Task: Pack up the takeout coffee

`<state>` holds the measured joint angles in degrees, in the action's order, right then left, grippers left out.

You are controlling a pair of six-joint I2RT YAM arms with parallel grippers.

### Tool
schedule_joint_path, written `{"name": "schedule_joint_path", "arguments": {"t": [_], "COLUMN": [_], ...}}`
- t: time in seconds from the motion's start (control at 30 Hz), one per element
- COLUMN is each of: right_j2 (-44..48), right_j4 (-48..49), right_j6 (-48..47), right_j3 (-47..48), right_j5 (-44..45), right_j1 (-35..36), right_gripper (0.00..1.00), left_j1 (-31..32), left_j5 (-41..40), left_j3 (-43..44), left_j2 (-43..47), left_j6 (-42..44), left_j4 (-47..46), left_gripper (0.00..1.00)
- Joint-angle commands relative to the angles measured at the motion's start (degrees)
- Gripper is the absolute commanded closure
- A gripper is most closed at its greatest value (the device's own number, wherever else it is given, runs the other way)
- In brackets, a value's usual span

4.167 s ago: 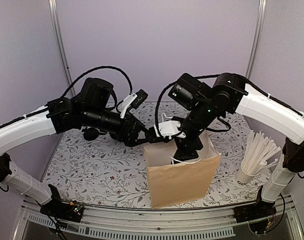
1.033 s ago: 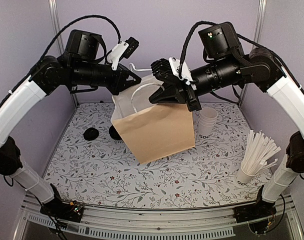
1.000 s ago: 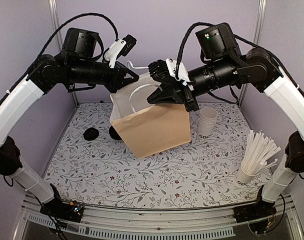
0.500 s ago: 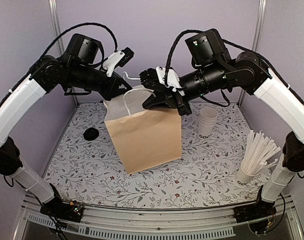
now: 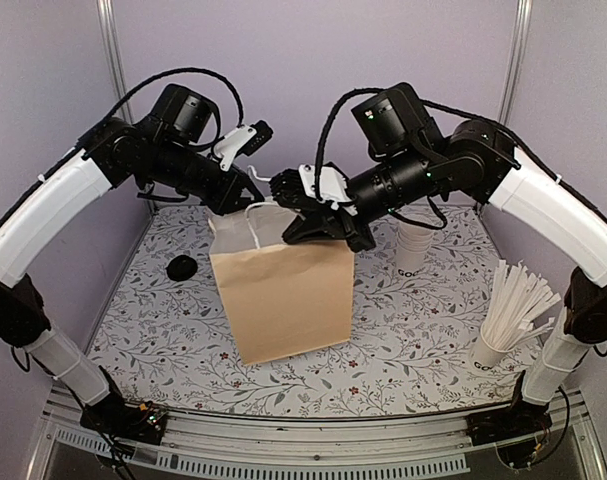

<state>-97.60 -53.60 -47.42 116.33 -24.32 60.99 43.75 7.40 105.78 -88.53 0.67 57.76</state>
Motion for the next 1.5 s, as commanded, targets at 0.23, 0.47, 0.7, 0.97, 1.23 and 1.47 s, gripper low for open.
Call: {"name": "schedule_joint_path", "arguments": {"t": [0.23, 0.47, 0.7, 0.97, 1.23, 1.47], "right_j2": [1.01, 6.66, 12.48, 18.43, 22.99, 23.66], "right_j4": [-4.73, -9.82, -5.57, -0.93, 2.89, 3.50], "right_j6": [-1.73, -1.60, 1.31, 3.55, 4.12, 4.21], "right_j3": [-1.15, -2.79, -9.88, -21.72, -28.64, -29.93], "right_j5": [5.57, 0.76, -10.27, -13.76, -12.53, -12.86], "right_j1": [-0.26, -1.77, -15.26, -25.55, -27.76, -28.38], "right_gripper": [0.01, 0.01, 0.01, 0.01, 0.01, 0.01], "left_j1": [-3.82, -3.91, -3.88, -3.92, -2.53, -0.01], "left_j5": [-1.02, 4.64, 8.91, 10.35, 11.48, 9.10], "left_j3": [-0.89, -6.36, -21.31, -24.11, -19.87, -18.22], "left_j2": [-2.51, 4.94, 19.06, 15.95, 8.61, 3.57], "left_j6": [-1.59, 1.31, 7.42, 11.79, 12.61, 12.95], "left_j4": [0.93, -1.53, -12.50, -9.99, -8.77, -7.06], "left_gripper": [0.00, 0.00, 0.03, 0.09, 0.29, 0.54]}}
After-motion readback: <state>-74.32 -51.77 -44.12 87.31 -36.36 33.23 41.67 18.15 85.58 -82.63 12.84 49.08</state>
